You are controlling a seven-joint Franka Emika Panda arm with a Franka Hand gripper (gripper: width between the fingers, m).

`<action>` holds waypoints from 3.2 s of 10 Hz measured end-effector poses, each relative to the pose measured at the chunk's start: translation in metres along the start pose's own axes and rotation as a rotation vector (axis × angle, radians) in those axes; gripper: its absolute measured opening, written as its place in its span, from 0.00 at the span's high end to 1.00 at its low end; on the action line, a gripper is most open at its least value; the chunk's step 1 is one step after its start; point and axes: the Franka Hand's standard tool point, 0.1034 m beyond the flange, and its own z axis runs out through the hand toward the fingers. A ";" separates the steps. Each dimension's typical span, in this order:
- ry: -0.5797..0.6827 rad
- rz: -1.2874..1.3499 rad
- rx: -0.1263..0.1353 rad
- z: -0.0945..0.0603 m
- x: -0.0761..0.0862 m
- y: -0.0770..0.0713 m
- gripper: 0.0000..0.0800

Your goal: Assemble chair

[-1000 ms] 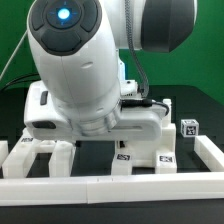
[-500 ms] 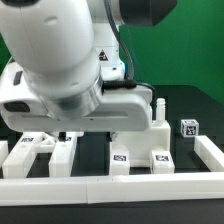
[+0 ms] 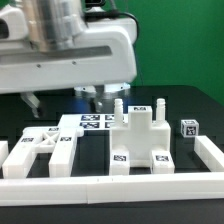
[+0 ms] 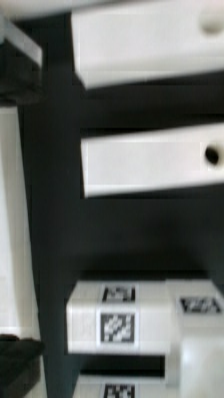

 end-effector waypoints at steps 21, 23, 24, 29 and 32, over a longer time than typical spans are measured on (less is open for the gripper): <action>0.174 -0.040 -0.076 0.097 -0.073 0.000 0.19; 0.181 -0.044 -0.079 0.097 -0.064 0.000 0.19; 0.182 -0.045 -0.081 0.098 -0.061 0.000 0.19; 0.205 -0.044 -0.097 0.102 -0.053 0.006 0.19; 0.207 -0.043 -0.098 0.102 -0.053 0.007 0.22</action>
Offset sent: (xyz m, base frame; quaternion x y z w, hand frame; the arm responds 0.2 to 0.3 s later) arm 0.0000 0.0000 0.0000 0.0000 0.0000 0.0000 1.0000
